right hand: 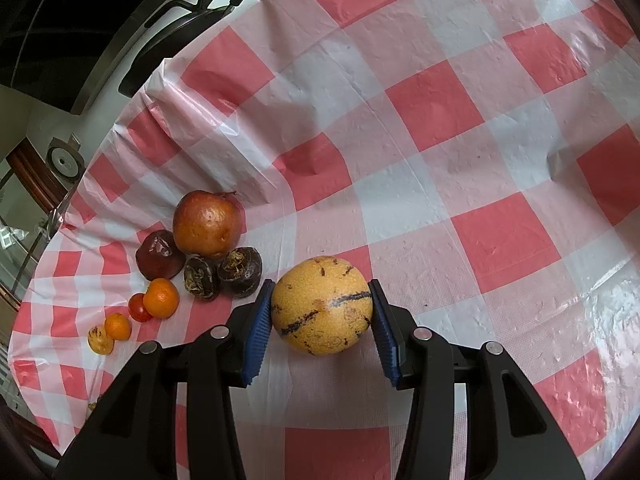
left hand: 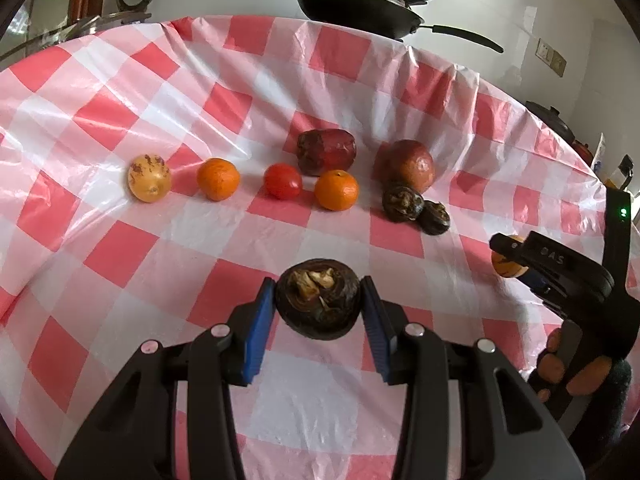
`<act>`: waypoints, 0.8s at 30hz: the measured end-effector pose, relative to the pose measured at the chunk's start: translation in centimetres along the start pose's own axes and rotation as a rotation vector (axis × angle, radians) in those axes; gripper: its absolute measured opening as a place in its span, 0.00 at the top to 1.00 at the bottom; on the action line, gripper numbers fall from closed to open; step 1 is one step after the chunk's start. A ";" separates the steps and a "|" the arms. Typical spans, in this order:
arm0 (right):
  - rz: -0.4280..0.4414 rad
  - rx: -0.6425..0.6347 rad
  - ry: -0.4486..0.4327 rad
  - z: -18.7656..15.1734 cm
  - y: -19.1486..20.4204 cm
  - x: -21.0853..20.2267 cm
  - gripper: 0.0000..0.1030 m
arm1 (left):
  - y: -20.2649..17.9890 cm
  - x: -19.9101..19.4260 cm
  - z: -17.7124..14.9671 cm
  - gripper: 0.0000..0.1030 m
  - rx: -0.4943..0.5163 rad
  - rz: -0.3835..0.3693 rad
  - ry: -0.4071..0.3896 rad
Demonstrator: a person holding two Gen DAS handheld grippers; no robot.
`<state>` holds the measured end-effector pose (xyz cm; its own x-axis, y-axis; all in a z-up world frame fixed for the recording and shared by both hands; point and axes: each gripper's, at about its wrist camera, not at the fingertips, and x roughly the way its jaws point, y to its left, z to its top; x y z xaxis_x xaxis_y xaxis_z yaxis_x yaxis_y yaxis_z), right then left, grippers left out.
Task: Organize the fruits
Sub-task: 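Carry the melon and mangosteen into the white box and open both tools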
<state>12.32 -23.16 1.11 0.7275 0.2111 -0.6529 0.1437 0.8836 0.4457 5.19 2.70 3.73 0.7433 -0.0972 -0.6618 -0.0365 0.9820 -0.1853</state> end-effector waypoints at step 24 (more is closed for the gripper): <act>0.296 -0.348 0.120 -19.8 12.5 -14.0 0.56 | 14.4 -18.5 -8.8 0.58 -0.127 0.182 -0.178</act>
<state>-9.39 -6.77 3.72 0.6179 0.5038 -0.6037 -0.3063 0.8614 0.4053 -14.94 17.25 6.89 0.8220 0.1202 -0.5566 -0.2555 0.9514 -0.1717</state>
